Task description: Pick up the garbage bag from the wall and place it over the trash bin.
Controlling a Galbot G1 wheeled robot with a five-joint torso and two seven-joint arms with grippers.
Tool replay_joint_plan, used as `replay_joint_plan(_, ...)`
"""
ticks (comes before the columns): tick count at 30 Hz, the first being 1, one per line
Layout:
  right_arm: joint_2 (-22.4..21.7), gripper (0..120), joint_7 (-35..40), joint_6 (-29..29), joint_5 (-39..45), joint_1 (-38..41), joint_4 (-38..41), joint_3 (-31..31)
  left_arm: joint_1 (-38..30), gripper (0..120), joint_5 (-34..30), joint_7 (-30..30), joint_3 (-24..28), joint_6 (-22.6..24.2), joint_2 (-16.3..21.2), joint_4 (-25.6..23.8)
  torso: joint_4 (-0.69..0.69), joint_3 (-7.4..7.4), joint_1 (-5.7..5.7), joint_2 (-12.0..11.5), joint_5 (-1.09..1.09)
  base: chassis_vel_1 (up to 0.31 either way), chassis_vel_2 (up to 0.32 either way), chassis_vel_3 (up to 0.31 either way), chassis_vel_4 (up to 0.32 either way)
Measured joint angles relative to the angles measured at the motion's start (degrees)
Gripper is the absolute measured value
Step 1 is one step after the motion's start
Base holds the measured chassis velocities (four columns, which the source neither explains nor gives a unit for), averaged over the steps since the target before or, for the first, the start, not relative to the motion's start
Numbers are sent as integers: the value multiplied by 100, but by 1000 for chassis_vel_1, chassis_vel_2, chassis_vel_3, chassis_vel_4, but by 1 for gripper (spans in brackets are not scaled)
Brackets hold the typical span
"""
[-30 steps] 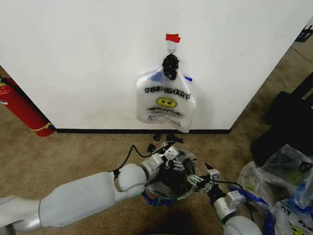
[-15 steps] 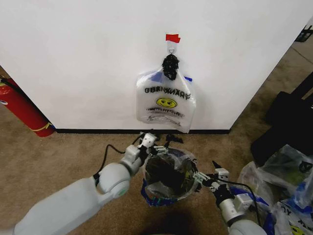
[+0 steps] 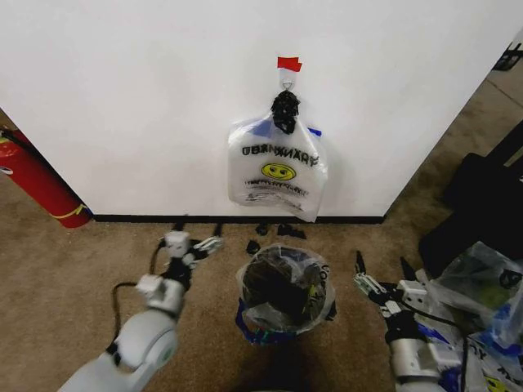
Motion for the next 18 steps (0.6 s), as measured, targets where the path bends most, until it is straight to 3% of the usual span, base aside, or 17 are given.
replay_joint_plan(5,258,100,-436,340,-205,-360,396,188,757,100,168,279,-998,-306,-563,-400,-1,0,0,0,3,0,0,0,0)
replay_joint_plan(9,294,100,-508,386,-206,-502,602,197,1206,100,354,434,-1406,-432,-983,-708,5,0,0,0,0,0,0,0,0)
replay_joint_plan(13,309,100,-568,307,-271,-610,688,198,1644,100,604,580,-1460,-503,-1414,-920,2,0,0,0,1,0,0,0,0)
replay_joint_plan(18,323,100,-545,297,-482,-641,744,116,1809,100,893,733,-1232,-591,-1552,-983,1,1,1,0,2,0,0,0,0)
